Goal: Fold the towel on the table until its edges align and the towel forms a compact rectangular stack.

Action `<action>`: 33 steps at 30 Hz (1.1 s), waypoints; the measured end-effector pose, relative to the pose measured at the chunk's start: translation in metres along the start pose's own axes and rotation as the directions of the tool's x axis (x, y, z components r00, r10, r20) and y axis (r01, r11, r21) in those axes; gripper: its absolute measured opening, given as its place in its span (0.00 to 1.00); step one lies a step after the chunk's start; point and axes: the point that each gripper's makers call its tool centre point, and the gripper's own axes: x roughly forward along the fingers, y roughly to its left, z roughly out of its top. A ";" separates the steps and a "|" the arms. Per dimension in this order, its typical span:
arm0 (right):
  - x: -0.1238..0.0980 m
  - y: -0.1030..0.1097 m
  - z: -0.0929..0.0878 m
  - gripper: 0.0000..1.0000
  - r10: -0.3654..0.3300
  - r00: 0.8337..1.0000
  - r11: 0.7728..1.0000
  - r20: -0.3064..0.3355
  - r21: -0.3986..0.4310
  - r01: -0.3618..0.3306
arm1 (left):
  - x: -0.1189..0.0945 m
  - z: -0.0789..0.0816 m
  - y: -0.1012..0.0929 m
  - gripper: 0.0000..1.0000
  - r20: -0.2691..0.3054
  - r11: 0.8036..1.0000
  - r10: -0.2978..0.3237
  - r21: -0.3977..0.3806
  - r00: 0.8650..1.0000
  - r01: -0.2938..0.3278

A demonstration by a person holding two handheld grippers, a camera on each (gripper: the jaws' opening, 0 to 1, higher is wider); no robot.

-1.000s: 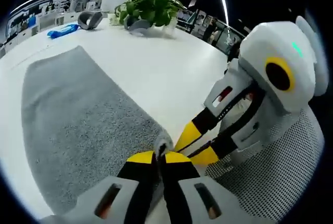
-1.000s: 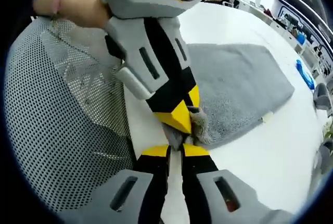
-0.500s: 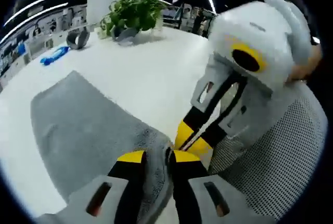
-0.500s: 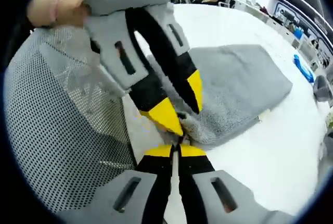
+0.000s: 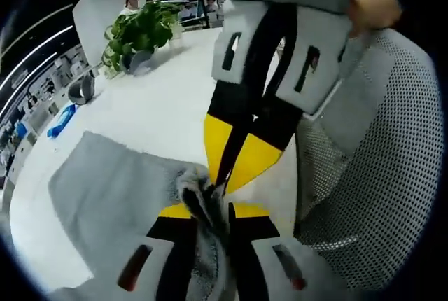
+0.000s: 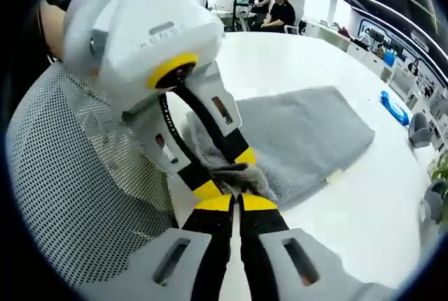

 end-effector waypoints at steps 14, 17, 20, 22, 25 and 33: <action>-0.006 -0.028 -0.004 0.23 -0.081 0.996 0.917 -0.024 -0.393 0.065 | -0.009 0.011 0.004 0.06 0.051 1.000 0.006 -0.004 0.999 -0.006; 0.001 -0.020 0.004 0.23 -0.018 1.000 0.892 0.001 -0.452 0.016 | -0.011 0.014 0.004 0.06 0.050 0.997 0.021 0.076 0.999 -0.025; 0.008 -0.011 0.014 0.07 0.012 0.999 0.801 -0.045 -0.597 -0.037 | -0.015 0.015 0.006 0.06 0.051 0.994 0.039 0.103 0.998 -0.044; 0.010 -0.014 0.017 0.07 -0.001 0.999 0.805 -0.054 -0.592 -0.031 | -0.017 0.013 0.009 0.07 0.041 0.986 0.056 0.153 0.998 -0.062; 0.005 -0.018 0.025 0.05 0.024 1.000 0.858 0.013 -0.514 -0.014 | -0.020 0.013 0.011 0.10 0.046 0.980 0.066 0.183 0.997 -0.073; -0.022 -0.042 0.015 0.05 0.021 0.996 0.962 0.087 -0.273 0.004 | -0.038 -0.028 0.027 0.17 -0.085 0.977 0.065 0.207 0.994 -0.046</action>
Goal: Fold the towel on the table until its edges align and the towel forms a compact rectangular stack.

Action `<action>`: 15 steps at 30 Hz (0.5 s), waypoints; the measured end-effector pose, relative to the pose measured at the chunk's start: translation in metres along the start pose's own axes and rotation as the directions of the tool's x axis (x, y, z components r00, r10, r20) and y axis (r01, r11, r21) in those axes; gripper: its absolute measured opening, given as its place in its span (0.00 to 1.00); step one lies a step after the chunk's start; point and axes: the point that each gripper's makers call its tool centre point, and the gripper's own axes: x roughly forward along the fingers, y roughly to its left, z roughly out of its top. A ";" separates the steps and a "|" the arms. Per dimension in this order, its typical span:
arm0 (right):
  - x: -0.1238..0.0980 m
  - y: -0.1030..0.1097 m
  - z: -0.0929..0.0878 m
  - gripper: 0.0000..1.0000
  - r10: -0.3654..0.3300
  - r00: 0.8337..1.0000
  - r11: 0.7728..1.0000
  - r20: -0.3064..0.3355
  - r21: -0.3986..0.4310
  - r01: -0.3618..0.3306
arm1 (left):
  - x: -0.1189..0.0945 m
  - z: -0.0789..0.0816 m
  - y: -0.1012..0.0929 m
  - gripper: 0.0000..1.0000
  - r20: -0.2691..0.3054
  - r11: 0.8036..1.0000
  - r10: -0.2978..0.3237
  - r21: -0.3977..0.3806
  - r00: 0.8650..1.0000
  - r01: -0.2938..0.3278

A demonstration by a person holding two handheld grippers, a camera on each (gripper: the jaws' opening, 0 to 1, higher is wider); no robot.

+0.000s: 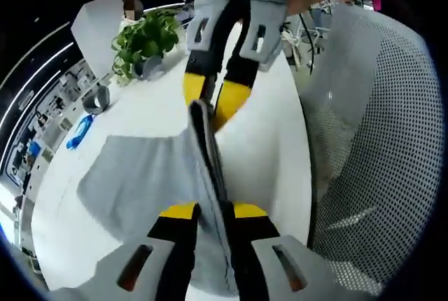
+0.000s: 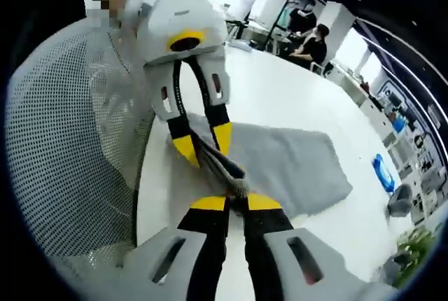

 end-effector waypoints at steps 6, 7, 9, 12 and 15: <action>-0.008 -0.006 0.000 0.05 -0.018 0.997 0.985 0.072 0.173 0.005 | -0.015 -0.015 0.007 0.17 -0.011 1.000 -0.001 -0.016 1.000 0.000; -0.008 -0.007 0.000 0.04 -0.016 0.996 0.975 0.088 0.223 -0.004 | -0.018 -0.017 0.009 0.18 -0.008 1.000 0.004 -0.027 1.000 -0.005; -0.008 -0.007 0.002 0.04 -0.016 0.994 0.960 0.108 0.279 -0.014 | -0.022 -0.020 0.012 0.18 0.007 0.998 0.018 -0.054 1.000 -0.017; -0.008 -0.016 0.005 0.04 -0.051 0.989 0.921 0.141 0.390 -0.008 | -0.024 -0.021 0.015 0.17 0.025 0.995 0.025 -0.099 0.999 -0.022; -0.008 -0.030 -0.001 0.04 -0.101 0.981 0.840 0.164 0.542 -0.004 | -0.023 -0.021 0.018 0.17 0.041 0.994 0.034 -0.102 0.999 -0.030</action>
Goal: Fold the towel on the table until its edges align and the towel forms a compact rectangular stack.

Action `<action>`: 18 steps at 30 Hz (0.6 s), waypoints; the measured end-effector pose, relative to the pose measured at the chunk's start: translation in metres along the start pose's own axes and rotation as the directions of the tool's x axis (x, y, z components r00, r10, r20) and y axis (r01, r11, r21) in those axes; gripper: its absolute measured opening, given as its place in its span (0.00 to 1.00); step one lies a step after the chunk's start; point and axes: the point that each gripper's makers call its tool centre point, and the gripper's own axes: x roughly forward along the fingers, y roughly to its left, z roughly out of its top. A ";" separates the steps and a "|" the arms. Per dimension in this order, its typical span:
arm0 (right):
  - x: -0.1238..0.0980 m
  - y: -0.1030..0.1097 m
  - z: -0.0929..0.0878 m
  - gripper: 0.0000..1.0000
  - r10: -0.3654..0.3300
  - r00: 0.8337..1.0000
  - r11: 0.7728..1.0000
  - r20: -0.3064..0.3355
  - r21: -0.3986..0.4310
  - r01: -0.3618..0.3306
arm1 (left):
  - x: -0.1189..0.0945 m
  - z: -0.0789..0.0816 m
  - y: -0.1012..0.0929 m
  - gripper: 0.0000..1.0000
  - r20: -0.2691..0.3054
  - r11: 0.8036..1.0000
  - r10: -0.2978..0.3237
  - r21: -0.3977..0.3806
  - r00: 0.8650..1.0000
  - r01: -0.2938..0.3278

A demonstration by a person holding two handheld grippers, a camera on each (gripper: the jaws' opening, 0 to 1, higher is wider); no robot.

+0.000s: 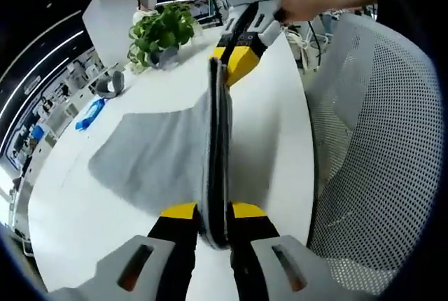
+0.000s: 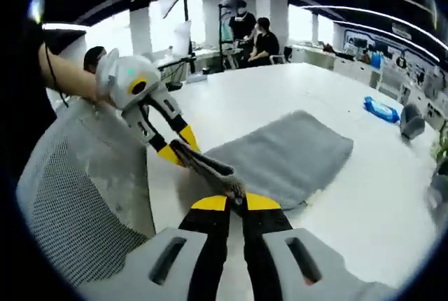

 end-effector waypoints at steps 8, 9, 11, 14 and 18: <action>0.001 -0.037 -0.017 0.04 -0.055 0.997 0.914 0.055 0.404 0.028 | 0.005 0.008 0.009 0.16 0.080 0.990 0.006 -0.140 0.997 0.005; 0.000 -0.039 -0.019 0.04 -0.057 0.996 0.904 0.064 0.427 0.025 | 0.005 0.010 0.010 0.16 0.086 0.989 0.007 -0.150 0.996 0.006; 0.000 -0.037 -0.023 0.04 -0.046 0.997 0.902 0.066 0.431 0.013 | 0.004 0.014 0.010 0.15 0.106 0.988 0.012 -0.152 0.994 0.004; -0.001 -0.032 -0.023 0.04 -0.026 0.998 0.912 0.065 0.409 -0.003 | 0.003 0.017 0.011 0.13 0.128 0.989 0.015 -0.147 0.992 0.004; -0.013 -0.031 -0.017 0.04 0.003 0.991 0.926 0.131 0.375 -0.053 | -0.002 0.027 0.013 0.08 0.192 0.978 0.004 -0.204 0.981 0.036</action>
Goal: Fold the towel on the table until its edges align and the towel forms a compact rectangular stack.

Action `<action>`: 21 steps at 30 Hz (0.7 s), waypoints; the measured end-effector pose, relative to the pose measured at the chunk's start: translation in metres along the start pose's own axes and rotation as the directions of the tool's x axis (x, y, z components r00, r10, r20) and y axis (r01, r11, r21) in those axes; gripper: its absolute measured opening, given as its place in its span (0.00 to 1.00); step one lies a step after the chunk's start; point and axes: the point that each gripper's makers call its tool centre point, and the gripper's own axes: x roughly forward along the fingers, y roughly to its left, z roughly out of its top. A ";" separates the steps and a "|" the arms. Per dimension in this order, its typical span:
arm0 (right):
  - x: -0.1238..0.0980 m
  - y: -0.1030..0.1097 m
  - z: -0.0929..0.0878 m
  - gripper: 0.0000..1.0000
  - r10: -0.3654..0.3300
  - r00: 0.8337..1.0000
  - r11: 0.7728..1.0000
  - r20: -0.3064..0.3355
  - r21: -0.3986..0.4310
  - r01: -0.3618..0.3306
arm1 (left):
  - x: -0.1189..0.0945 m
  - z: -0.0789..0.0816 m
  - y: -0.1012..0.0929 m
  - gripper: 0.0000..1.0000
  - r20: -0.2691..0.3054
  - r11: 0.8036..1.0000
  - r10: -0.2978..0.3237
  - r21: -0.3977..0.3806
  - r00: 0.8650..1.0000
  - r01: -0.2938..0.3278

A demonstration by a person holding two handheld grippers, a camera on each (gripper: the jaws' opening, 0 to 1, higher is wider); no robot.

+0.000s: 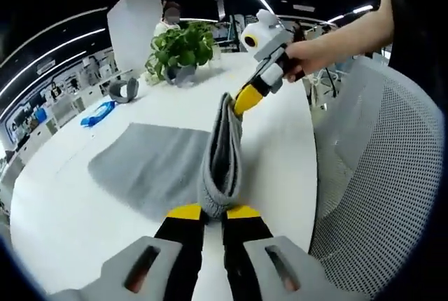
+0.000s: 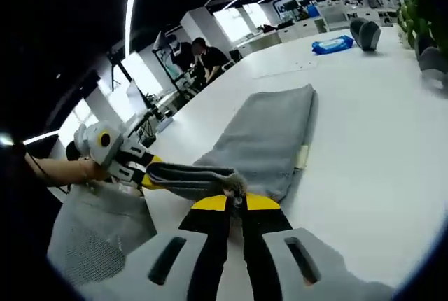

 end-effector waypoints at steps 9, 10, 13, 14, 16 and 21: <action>-0.029 0.026 0.007 0.04 0.112 0.991 0.992 0.073 -0.069 -0.107 | -0.024 0.037 0.003 0.06 0.184 0.982 -0.025 -0.180 0.983 0.059; -0.033 0.031 0.007 0.04 0.124 0.989 0.990 0.077 -0.075 -0.118 | -0.027 0.039 0.001 0.06 0.194 0.981 -0.033 -0.184 0.981 0.069; -0.041 0.040 0.007 0.04 0.145 0.986 0.987 0.080 -0.087 -0.138 | -0.032 0.044 -0.006 0.06 0.193 0.980 -0.067 -0.170 0.979 0.101; -0.045 0.045 0.006 0.04 0.156 0.985 0.985 0.077 -0.091 -0.149 | -0.036 0.047 -0.009 0.06 0.190 0.981 -0.083 -0.159 0.978 0.114; -0.053 0.054 0.006 0.04 0.180 0.981 0.978 0.071 -0.118 -0.171 | -0.044 0.055 -0.015 0.06 0.201 0.979 -0.113 -0.145 0.973 0.144; -0.071 0.076 0.017 0.04 0.225 0.969 0.965 0.104 -0.163 -0.207 | -0.062 0.073 -0.023 0.06 0.246 0.969 -0.167 -0.136 0.955 0.204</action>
